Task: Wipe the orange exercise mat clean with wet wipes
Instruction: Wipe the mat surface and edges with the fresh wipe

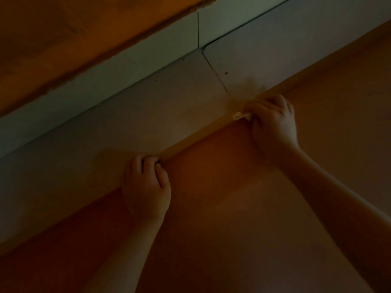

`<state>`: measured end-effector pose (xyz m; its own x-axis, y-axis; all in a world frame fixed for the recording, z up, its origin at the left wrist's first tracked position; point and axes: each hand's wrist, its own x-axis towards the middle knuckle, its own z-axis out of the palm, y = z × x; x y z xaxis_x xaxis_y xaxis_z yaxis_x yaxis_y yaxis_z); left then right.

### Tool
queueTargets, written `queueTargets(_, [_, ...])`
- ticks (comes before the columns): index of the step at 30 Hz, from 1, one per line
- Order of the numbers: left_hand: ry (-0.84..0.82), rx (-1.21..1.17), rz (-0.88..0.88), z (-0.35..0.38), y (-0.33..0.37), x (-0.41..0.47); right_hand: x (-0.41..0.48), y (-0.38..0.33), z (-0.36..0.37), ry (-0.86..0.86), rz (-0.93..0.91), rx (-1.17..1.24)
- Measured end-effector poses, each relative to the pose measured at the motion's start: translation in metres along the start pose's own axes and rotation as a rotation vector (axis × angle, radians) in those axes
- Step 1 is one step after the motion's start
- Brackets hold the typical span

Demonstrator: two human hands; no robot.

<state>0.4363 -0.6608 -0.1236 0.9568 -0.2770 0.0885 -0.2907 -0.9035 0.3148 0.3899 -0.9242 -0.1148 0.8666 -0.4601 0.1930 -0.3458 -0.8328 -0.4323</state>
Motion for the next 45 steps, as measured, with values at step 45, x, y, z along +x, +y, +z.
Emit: queueTargets(45, [-0.067,-0.071,0.005,0.061,0.134,0.066,-0.009,-0.014,0.024,0.137,0.142,0.011])
